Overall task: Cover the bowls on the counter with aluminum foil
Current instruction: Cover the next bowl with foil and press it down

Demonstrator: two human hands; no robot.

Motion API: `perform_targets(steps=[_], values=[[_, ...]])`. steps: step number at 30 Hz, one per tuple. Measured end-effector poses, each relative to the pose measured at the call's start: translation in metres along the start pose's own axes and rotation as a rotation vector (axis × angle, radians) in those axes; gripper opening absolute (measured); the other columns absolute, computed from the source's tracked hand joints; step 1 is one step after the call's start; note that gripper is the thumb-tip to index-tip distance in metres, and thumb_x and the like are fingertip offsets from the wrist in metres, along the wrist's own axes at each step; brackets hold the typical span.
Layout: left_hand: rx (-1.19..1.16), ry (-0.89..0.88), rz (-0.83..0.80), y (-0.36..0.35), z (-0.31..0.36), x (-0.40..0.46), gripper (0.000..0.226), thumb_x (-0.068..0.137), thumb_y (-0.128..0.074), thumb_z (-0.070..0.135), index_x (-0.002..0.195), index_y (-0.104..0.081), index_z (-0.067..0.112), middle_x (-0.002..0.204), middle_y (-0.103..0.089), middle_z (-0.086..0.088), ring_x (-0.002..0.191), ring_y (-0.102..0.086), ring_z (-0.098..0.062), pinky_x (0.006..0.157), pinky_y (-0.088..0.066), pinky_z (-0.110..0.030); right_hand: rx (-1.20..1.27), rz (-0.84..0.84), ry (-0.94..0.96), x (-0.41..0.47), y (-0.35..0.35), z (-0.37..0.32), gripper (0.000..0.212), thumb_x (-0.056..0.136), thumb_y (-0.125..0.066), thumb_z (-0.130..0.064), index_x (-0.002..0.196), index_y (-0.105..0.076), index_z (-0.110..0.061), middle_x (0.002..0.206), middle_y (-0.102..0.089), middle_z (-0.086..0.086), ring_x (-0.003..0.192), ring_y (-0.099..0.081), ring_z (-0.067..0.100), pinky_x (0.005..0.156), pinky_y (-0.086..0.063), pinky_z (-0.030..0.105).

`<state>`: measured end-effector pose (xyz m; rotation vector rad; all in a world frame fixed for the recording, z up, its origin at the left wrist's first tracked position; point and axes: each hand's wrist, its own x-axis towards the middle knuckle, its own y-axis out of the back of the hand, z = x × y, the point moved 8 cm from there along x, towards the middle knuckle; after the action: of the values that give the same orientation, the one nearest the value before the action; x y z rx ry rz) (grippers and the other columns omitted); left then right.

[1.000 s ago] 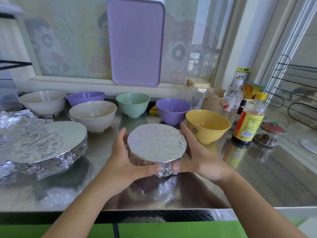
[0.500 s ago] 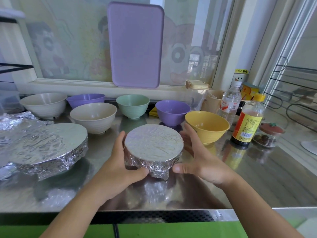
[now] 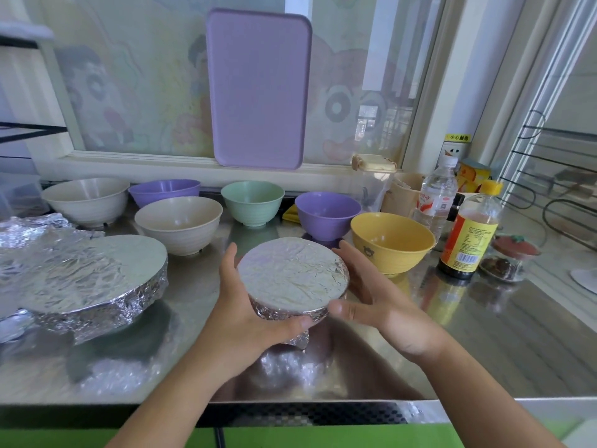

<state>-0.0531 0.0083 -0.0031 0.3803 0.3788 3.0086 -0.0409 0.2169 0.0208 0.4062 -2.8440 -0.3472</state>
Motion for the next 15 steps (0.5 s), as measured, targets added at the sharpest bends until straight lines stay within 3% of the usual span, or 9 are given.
perform_targets(steps=[4,7,10,15], values=[[0.004,0.012,-0.017,0.003,-0.008,-0.002,0.151,0.049,-0.095,0.045,0.159,0.009,0.050,0.159,-0.033,0.019,0.142,-0.037,0.001,0.111,-0.029,-0.020,0.035,0.158,-0.046,0.007,0.013,0.004,0.095,0.077,-0.078,-0.051,0.160,-0.035,-0.034,0.149,-0.055,-0.017,0.140,-0.051,0.003,0.107,-0.046,0.028],[-0.007,0.020,-0.011,0.000,-0.009,-0.004,0.150,0.050,-0.093,0.047,0.160,0.009,0.050,0.160,-0.031,0.020,0.142,-0.035,0.004,0.112,-0.028,-0.019,0.094,0.177,-0.086,0.017,0.009,0.007,0.085,0.082,-0.073,-0.048,0.159,-0.039,-0.036,0.156,-0.048,-0.021,0.145,-0.043,-0.002,0.113,-0.038,0.025],[-0.023,0.023,0.015,-0.002,-0.006,-0.003,0.157,0.055,-0.104,0.039,0.160,0.013,0.046,0.159,-0.030,0.021,0.142,-0.036,0.003,0.111,-0.029,-0.020,0.180,0.104,-0.105,0.024,-0.007,0.009,0.054,0.095,-0.069,-0.041,0.146,-0.052,-0.042,0.150,-0.057,-0.023,0.139,-0.051,-0.003,0.122,-0.036,0.033],[-0.040,0.021,0.030,-0.002,-0.010,0.003,0.160,0.052,-0.105,0.037,0.162,0.010,0.041,0.153,-0.038,0.025,0.130,-0.037,0.025,0.112,-0.035,-0.020,0.238,0.131,-0.088,0.020,-0.014,0.011,0.097,0.082,-0.078,-0.055,0.164,-0.030,-0.038,0.160,-0.045,-0.025,0.146,-0.042,-0.004,0.127,-0.027,0.036]])
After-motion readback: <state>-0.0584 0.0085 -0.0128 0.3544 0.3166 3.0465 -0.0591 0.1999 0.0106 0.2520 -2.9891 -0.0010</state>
